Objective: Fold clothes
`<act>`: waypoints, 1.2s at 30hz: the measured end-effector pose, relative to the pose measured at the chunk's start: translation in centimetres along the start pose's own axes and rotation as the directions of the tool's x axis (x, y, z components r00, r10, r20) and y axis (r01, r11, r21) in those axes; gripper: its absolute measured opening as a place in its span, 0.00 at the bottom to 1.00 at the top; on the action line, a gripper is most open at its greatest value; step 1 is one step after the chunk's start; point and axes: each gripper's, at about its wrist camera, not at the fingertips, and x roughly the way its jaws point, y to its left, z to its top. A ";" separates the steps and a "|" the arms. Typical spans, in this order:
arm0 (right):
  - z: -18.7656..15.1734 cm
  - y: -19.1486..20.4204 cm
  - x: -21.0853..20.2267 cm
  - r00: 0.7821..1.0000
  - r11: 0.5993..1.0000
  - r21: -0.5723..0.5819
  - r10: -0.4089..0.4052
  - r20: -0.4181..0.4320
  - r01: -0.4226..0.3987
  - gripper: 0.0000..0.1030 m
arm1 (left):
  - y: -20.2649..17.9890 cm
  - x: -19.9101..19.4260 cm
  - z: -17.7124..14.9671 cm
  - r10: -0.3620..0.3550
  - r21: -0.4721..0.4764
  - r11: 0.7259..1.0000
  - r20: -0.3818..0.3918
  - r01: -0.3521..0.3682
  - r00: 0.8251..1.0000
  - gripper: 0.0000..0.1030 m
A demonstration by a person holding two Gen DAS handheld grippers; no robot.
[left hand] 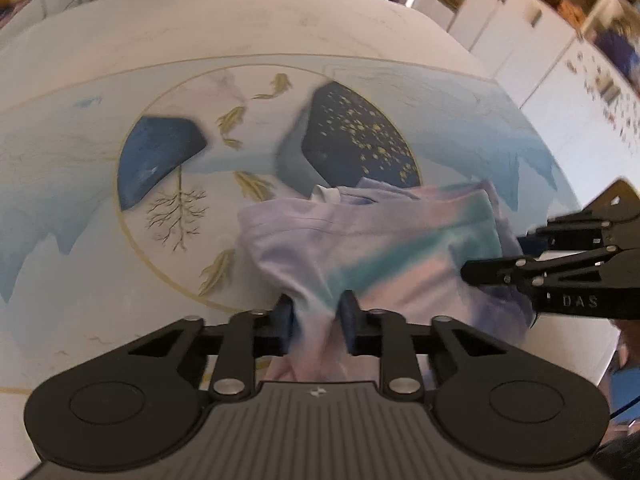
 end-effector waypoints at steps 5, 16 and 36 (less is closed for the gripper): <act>1.7 0.1 0.1 1.000 1.000 0.001 0.019 0.011 -0.019 1.00 | 1.9 -0.2 0.6 -0.033 -0.040 0.999 0.037 0.034 0.999 0.09; 12.4 5.4 4.1 0.997 0.996 -0.087 0.018 0.072 -0.012 1.00 | 11.5 -1.4 7.1 -0.008 -0.050 0.999 0.131 0.015 0.991 0.08; 34.3 18.8 19.6 0.993 0.951 -0.308 0.050 0.105 -0.016 1.00 | 32.0 -0.8 18.9 0.216 -0.131 0.973 0.205 -0.192 0.955 0.08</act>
